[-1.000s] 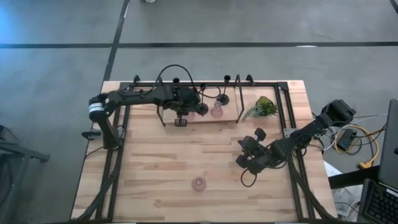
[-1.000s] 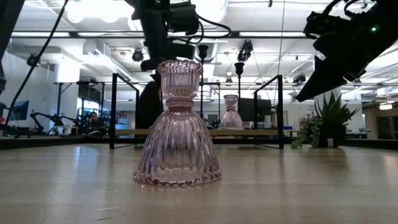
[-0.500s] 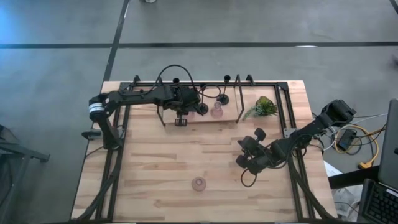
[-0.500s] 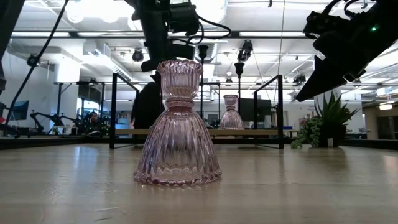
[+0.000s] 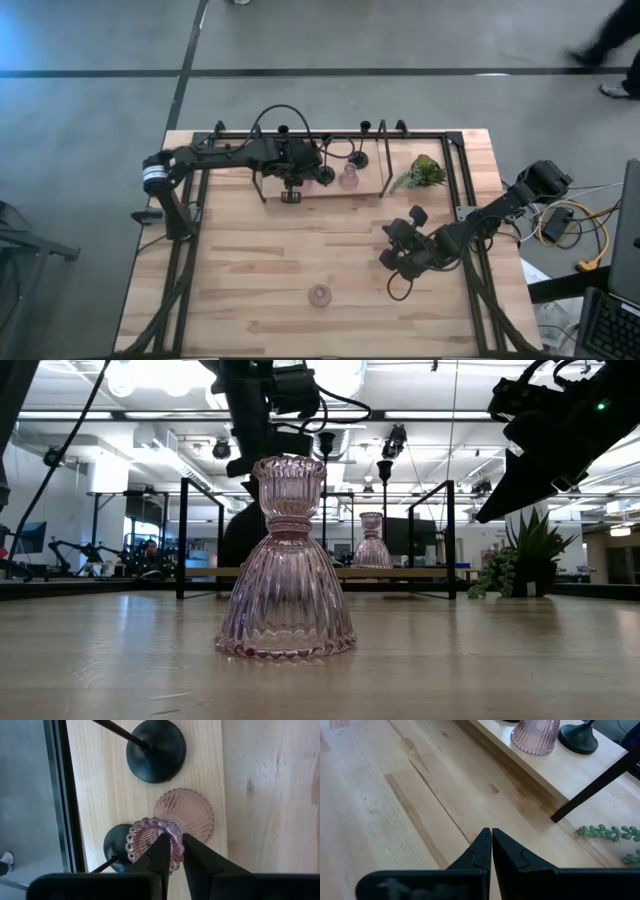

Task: Pick & Place candle stick holders
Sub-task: Put the top pink candle holder on the shelf

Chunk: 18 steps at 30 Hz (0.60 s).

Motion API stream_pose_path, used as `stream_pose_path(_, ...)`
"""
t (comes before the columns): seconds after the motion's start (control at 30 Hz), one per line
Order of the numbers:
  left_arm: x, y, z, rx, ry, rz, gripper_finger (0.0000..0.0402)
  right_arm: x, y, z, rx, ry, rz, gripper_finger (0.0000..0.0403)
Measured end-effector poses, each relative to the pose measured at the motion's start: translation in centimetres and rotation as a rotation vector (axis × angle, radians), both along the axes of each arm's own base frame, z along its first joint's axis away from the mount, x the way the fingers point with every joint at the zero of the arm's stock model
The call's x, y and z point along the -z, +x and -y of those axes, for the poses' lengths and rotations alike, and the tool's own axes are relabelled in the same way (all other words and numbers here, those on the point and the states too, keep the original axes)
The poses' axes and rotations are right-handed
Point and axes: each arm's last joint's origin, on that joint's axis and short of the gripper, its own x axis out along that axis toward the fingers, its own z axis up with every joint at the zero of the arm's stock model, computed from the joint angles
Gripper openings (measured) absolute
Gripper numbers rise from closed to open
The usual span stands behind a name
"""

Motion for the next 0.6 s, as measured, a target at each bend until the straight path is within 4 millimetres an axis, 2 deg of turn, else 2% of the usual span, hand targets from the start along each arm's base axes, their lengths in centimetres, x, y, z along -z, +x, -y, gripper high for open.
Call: stream_pose_path(0.6, 0.06, 0.09, -0.02, 0.002, 0.005, 0.014, 0.0053, 0.0, 0.0, 0.0, 0.0, 0.0, 0.0, 0.0008)
